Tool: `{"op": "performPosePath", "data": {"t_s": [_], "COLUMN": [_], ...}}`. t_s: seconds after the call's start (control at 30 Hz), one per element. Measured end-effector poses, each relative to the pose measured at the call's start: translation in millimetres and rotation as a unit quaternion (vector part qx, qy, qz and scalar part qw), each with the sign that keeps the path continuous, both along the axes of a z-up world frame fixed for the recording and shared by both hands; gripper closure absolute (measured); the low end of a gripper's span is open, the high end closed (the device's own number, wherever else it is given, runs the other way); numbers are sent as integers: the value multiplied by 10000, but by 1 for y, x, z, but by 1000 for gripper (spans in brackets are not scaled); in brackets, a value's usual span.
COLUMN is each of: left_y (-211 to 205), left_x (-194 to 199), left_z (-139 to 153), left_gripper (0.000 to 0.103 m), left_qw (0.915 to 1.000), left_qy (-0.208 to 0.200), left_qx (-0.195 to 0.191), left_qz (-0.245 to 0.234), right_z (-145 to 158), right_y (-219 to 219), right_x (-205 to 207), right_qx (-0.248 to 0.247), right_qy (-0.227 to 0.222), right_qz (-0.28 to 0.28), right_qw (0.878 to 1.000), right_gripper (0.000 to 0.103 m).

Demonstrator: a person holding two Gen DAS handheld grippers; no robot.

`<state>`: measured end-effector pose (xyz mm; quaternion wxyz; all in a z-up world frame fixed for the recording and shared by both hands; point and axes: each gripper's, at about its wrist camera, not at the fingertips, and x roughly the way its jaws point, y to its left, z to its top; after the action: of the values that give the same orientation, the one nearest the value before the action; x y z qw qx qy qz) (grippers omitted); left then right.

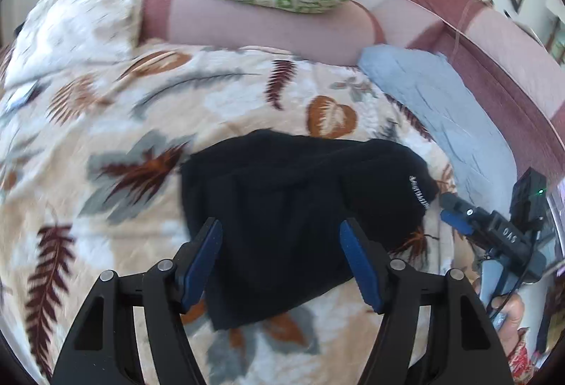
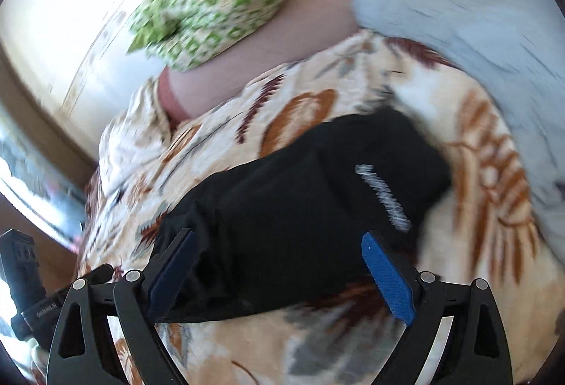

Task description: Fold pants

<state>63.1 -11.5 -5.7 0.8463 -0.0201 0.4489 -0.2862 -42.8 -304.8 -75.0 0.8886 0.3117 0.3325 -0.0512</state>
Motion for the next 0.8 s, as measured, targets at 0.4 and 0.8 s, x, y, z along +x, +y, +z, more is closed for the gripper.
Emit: {"op": "performPosePath", "data": {"t_s": [0.4, 0.8], "left_y": [-175, -284], "left_x": [38, 94], "left_z": [6, -42], "left_gripper": [34, 34], "left_qw": [9850, 9720], "left_qy": [-65, 489], "left_qx": [513, 600], "left_qz": [-1644, -2220], "right_z": [-24, -53], "right_y": [-44, -56], "right_x": [-2, 15], "right_qx": [623, 1083], "right_qy": [205, 413], "right_qz": [-528, -562], "right_qw": [9964, 9917], "right_gripper": [6, 5]}}
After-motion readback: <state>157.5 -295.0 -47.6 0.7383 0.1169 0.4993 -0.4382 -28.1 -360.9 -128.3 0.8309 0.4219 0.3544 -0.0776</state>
